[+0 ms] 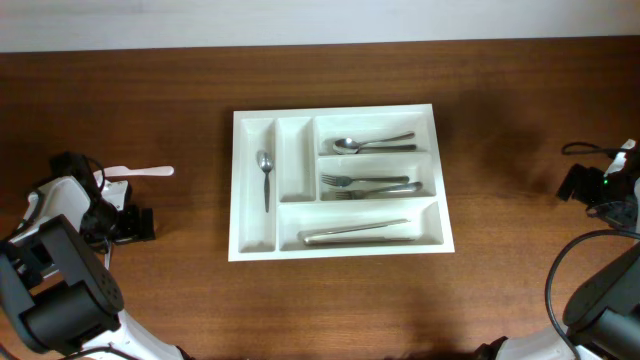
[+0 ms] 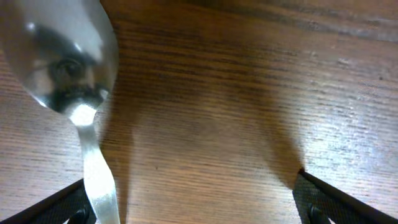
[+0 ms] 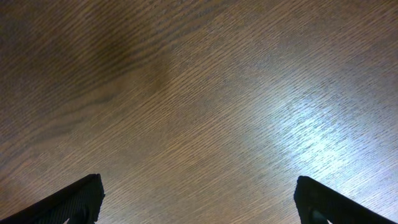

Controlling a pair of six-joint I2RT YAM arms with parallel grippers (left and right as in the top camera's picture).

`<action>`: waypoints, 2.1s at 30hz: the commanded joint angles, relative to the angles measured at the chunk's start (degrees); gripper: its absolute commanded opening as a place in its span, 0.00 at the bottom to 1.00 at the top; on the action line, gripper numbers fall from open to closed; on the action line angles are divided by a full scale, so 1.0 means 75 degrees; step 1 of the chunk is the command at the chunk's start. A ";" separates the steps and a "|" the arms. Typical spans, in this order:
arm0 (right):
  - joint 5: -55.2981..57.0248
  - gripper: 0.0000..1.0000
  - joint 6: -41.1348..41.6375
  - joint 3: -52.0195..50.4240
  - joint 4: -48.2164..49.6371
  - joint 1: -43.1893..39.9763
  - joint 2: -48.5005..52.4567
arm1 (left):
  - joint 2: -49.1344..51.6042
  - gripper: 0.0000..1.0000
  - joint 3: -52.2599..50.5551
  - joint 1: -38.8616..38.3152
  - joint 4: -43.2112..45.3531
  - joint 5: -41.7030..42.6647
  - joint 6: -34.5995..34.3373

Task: Pack container
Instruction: 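Move the left gripper back over the remaining silver spoon, then lower the left gripper and close it on the spoon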

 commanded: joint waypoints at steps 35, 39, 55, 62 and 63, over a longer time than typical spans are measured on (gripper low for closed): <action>-0.0038 0.99 0.0064 0.0017 0.0000 -0.0009 -0.0114 | 0.0262 0.02 -0.0085 0.0026 0.0481 0.0259 0.0035; -0.0038 0.99 0.0064 0.0017 0.0003 -0.0009 -0.0114 | 0.0262 0.02 -0.0085 0.0026 0.0562 0.0259 0.0032; -0.0038 0.99 0.0064 0.0017 0.0003 -0.0009 -0.0114 | 0.0262 0.52 -0.0085 0.0026 0.0956 0.0367 0.0035; -0.0038 0.99 0.0064 0.0017 0.0000 -0.0009 -0.0114 | 0.0262 0.40 -0.0082 0.0026 0.1177 0.0985 0.0035; -0.0038 0.99 0.0064 0.0017 0.0000 -0.0009 -0.0114 | 0.0262 0.38 -0.0082 0.0026 0.1207 0.1008 0.0032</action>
